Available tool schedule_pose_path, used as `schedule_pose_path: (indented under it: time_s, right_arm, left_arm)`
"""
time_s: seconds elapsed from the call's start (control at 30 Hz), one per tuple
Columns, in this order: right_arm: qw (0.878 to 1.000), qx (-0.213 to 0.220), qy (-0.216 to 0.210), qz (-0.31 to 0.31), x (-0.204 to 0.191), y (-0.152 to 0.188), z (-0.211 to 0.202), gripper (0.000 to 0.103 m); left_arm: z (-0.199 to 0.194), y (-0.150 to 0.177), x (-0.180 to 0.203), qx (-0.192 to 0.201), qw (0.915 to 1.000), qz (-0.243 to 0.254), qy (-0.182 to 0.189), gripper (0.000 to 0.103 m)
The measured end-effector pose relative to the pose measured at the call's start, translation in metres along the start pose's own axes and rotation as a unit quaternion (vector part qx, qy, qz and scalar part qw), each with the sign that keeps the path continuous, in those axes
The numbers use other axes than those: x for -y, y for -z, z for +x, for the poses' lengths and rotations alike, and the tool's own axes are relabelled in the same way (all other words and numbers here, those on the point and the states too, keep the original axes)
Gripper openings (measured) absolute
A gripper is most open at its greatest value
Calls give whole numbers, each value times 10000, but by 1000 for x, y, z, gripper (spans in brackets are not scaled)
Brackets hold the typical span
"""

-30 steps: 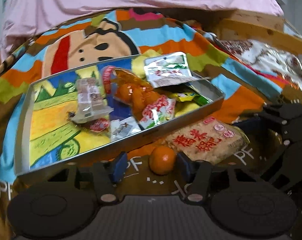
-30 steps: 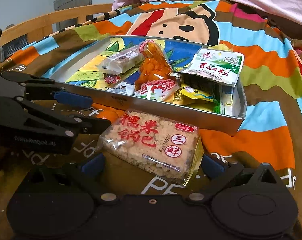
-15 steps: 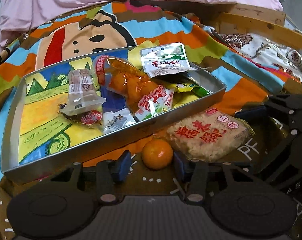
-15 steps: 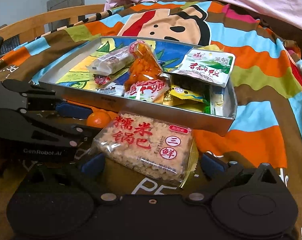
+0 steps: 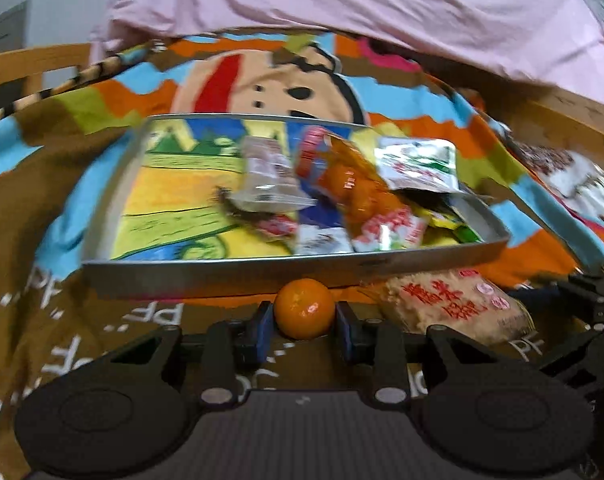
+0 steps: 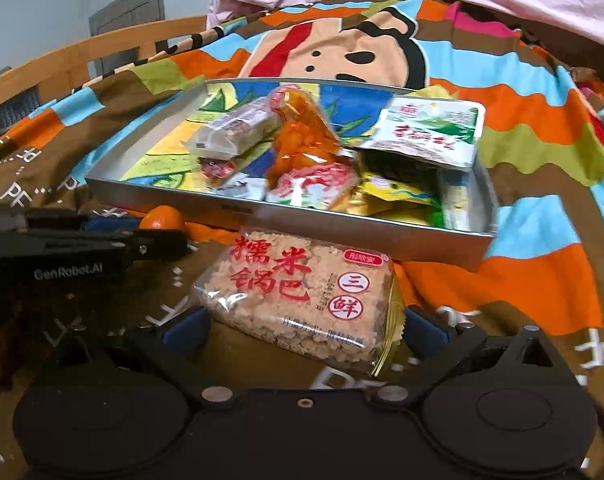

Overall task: Organize snacks
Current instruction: 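Close the left tool on the orange while the right tool grasps the rice-cracker pack, then carry the orange to the tray with left tool while right tool carries rice-cracker pack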

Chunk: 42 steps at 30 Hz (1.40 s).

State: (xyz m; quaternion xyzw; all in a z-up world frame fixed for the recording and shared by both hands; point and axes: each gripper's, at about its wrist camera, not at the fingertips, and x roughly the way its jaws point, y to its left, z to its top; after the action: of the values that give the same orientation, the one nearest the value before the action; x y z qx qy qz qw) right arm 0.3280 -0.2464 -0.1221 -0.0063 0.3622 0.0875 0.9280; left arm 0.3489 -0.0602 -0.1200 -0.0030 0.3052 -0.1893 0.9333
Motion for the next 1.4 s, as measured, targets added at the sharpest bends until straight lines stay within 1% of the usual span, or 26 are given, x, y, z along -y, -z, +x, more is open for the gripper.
schedule_pose_path:
  time_s: [0.07, 0.17, 0.27, 0.33, 0.4, 0.43, 0.57, 0.77, 0.9, 1.0, 1.03, 1.1, 1.17, 1.2, 1.23, 1.4]
  right_arm:
    - [10000, 23, -59, 1, -4, 0, 2, 103]
    - [9998, 67, -158, 62, -5, -1, 4, 103]
    - [9999, -37, -137, -20, -7, 0, 12, 103]
    - [9999, 20, -147, -36, -9, 0, 12, 102]
    - [9997, 52, -228, 60, -6, 0, 11, 99]
    - [9996, 74, -276, 69, -5, 0, 10, 95]
    - [9994, 186, -305, -11, -8, 1, 7, 90]
    - [9988, 285, -385, 102, -5, 2, 3, 85]
    - [9985, 335, -415, 124, -4, 3, 3, 85]
    - [9973, 368, -551, 303, 0, 2, 3, 85]
    - [9961, 359, -680, 439, 4, 1, 2, 86]
    - [9888, 176, -1157, 927, 14, -3, 4, 89]
    - [9812, 192, -1433, 1278, 20, -5, 0, 99]
    - [9791, 204, -1526, 1329, 20, -6, -1, 101]
    - [9783, 198, -1581, 1324, 19, -6, 0, 101]
    - [9861, 131, -1324, 997, 12, -7, 9, 102]
  left_arm:
    - [-2, 0, -4, 73, 9998, -153, -64, 36]
    - [-3, 2, -11, 102, 9992, -395, -49, 36]
    - [-2, 3, -12, 106, 9990, -423, -62, 36]
    - [-3, 4, -10, 117, 9991, -393, -74, 36]
    - [-4, 5, -10, 135, 9990, -413, -74, 36]
    - [-4, 5, -10, 150, 9989, -434, -68, 36]
    - [-6, 7, -11, 187, 9986, -490, -54, 36]
    - [-8, 7, -10, 230, 9982, -560, -39, 36]
    - [-10, 8, -11, 244, 9978, -612, -24, 36]
    - [-11, 9, -11, 253, 9978, -619, -21, 36]
    - [-11, 9, -11, 255, 9977, -621, -19, 36]
    - [-11, 9, -11, 261, 9976, -640, -4, 36]
    - [-11, 9, -12, 270, 9974, -674, 18, 36]
    - [-11, 10, -13, 278, 9972, -690, 25, 36]
    - [-12, 10, -14, 286, 9971, -704, 28, 36]
    - [-15, 9, -15, 363, 9963, -779, -46, 36]
